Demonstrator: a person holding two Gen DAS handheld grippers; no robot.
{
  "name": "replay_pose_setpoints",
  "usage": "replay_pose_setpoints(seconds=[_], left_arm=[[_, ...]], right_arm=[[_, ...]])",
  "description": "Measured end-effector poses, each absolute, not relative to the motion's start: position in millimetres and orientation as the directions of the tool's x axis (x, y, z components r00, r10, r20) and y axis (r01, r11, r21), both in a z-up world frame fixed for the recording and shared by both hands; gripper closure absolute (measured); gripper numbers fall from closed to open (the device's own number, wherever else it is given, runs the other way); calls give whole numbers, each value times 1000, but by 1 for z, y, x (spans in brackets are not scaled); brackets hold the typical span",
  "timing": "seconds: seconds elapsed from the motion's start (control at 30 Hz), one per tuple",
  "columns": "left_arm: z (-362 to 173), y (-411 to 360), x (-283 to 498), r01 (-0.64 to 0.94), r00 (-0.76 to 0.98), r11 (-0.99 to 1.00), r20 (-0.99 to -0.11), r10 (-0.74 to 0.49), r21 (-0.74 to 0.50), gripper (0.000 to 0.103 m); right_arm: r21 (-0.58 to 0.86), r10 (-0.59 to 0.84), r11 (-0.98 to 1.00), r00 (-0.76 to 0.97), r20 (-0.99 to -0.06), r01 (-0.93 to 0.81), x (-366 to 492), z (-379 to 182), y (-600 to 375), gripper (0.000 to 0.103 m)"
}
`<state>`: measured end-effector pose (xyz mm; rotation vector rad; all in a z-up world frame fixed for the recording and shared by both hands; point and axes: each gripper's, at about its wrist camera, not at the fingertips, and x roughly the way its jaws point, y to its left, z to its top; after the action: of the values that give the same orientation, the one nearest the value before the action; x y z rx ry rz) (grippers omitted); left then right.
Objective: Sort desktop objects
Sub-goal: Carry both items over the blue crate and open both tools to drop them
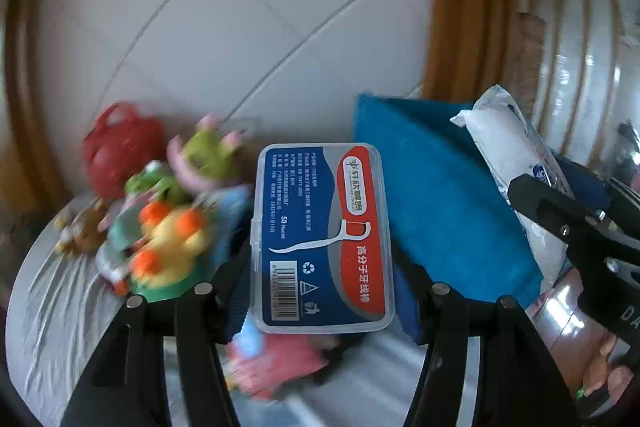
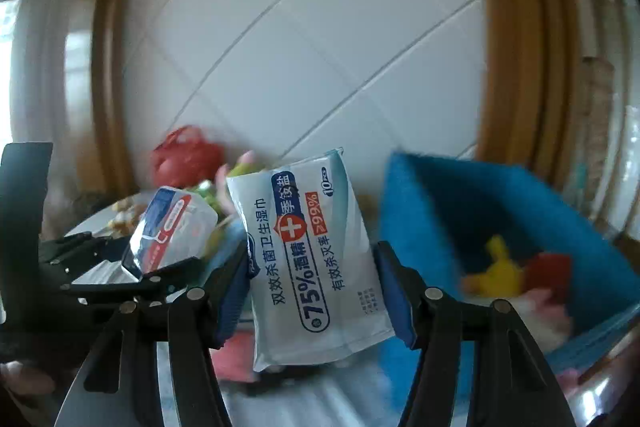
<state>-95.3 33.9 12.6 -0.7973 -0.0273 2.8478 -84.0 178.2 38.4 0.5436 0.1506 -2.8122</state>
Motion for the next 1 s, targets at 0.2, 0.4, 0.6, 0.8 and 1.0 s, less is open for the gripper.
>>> replay_pose_setpoints(seconds=[0.2,0.4,0.6,0.8,1.0], left_arm=[[41,158,-125,-307,-814,-948,-493,309,-87,44],[38,255,-149,-363,-758,-929,-557,340,-72,44],[11,301,-173,-359,-689,-933,-665,289,-34,44],[1,312,-180,-361,-666,-932,-696,271,-18,44],[-6,315,-188,-355,-667,-935,-701,252,1,29]], right_arm=[[-72,-120,-986,-934,-338,153,-95,64,298,43],[-39,-18,-999,-920,-391,36,-127,54,393,43],[-20,14,-1000,-878,-479,-5,-158,21,434,43],[-2,10,-1000,-845,-535,-11,-177,1,450,43],[-3,14,-1000,-841,-540,-15,-177,-4,453,36]])
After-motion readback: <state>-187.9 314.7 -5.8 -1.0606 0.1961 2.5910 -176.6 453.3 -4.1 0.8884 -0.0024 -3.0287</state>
